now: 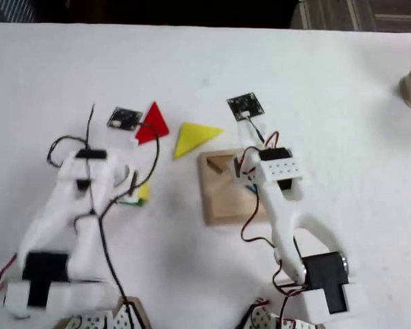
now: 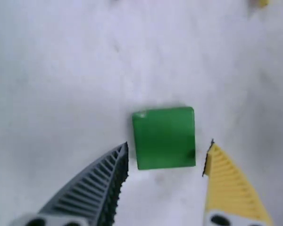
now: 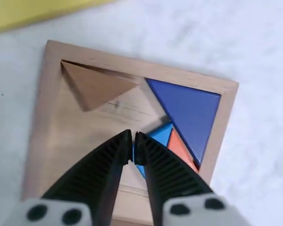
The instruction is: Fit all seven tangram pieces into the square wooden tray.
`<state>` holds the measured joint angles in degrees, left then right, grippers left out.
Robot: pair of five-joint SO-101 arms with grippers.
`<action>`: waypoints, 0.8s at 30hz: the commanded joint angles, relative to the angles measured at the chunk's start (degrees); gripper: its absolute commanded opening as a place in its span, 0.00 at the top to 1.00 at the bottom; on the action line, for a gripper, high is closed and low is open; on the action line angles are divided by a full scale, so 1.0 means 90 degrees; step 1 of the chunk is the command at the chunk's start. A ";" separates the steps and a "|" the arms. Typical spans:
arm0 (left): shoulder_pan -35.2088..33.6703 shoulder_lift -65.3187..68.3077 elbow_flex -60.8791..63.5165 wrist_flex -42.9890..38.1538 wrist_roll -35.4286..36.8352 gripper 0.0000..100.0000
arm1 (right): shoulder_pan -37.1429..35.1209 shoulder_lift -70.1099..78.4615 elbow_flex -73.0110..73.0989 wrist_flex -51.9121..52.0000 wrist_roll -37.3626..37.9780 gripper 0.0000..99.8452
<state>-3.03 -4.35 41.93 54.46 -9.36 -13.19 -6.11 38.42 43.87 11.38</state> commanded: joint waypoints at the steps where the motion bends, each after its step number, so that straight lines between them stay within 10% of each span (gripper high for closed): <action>1: -0.0073 0.0952 -0.0987 -0.0088 -0.0010 0.72 | 0.0044 -0.0337 -0.0020 -0.0073 0.0039 0.98; 24: -0.0073 0.1109 -0.1719 0.1045 -0.0068 0.86 | 0.0161 -0.0386 -0.0029 -0.0073 0.0029 0.98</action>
<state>-2.95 7.87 29.36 61.49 -9.36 -12.31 -6.11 38.42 43.87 11.38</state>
